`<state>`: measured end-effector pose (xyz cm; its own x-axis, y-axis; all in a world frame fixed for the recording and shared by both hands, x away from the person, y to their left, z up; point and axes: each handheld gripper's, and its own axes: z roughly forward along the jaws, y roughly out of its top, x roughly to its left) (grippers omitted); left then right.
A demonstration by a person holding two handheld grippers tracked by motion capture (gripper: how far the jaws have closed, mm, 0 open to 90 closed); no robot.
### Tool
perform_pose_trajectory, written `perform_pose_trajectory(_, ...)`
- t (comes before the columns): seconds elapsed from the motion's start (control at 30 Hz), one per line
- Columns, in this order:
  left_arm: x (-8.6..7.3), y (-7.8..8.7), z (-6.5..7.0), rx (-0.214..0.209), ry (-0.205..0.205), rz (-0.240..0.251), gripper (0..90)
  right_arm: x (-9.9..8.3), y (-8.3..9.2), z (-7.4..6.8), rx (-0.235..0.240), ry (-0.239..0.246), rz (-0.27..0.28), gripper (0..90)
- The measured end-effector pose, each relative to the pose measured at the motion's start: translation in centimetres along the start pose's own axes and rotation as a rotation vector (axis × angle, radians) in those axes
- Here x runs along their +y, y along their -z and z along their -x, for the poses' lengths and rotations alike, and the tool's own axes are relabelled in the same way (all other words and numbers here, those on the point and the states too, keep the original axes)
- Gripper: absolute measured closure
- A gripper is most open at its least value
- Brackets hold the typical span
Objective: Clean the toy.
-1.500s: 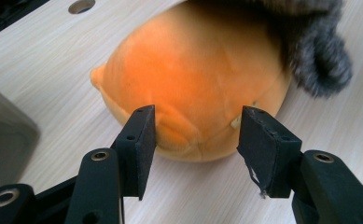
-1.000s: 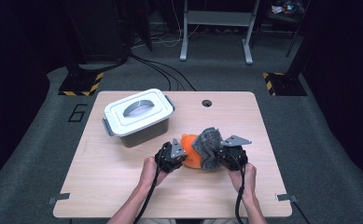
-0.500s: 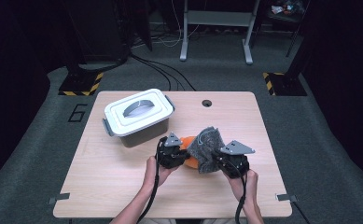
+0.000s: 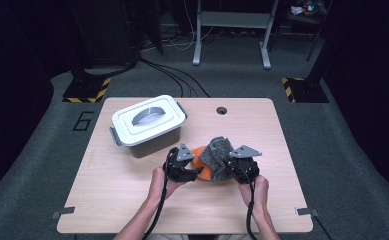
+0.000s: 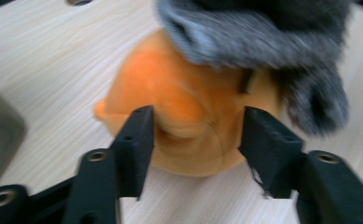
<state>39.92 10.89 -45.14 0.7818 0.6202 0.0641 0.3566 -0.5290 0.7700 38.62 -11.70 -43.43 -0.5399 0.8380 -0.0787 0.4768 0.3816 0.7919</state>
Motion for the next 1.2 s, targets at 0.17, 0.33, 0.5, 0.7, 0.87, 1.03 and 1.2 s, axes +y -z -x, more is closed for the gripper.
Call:
perform_pose_trajectory(0.17, -0.1, -0.9, 0.6, 0.046, -0.056, -0.013, 50.4, 0.0, -0.1, 0.1, 0.004, -0.009, 0.003, 83.8)
perform_pose_trajectory(0.33, -0.1, -0.9, 0.2, 0.018, 0.022, 0.016, 74.6, 0.0, 0.4, 0.0, -0.002, 0.003, 0.021, 84.0)
perform_pose_trajectory(0.5, 0.1, -0.5, -0.5, -0.073, 0.149, 0.058, 78.1, 0.7, 1.4, -1.3, 0.009, 0.053, 0.050, 84.2)
perform_pose_trajectory(0.7, 0.6, -0.1, -0.6, -0.098, 0.181, 0.046, 78.2, 1.9, 1.7, -3.1, 0.009, 0.123, 0.051, 84.2)
perform_pose_trajectory(0.87, 0.0, -0.4, -1.0, -0.062, 0.165, 0.034, 77.4, 1.7, 0.4, -3.0, 0.011, 0.120, 0.015, 84.5)
perform_pose_trajectory(1.03, -0.3, -0.5, -1.2, -0.043, 0.151, 0.034, 76.5, 1.4, 0.2, -2.4, 0.008, 0.122, 0.008, 84.6)
perform_pose_trajectory(1.2, -0.3, -0.6, -1.4, -0.043, 0.157, 0.036, 75.8, 0.4, 0.3, -0.8, -0.015, 0.065, -0.004, 84.6)
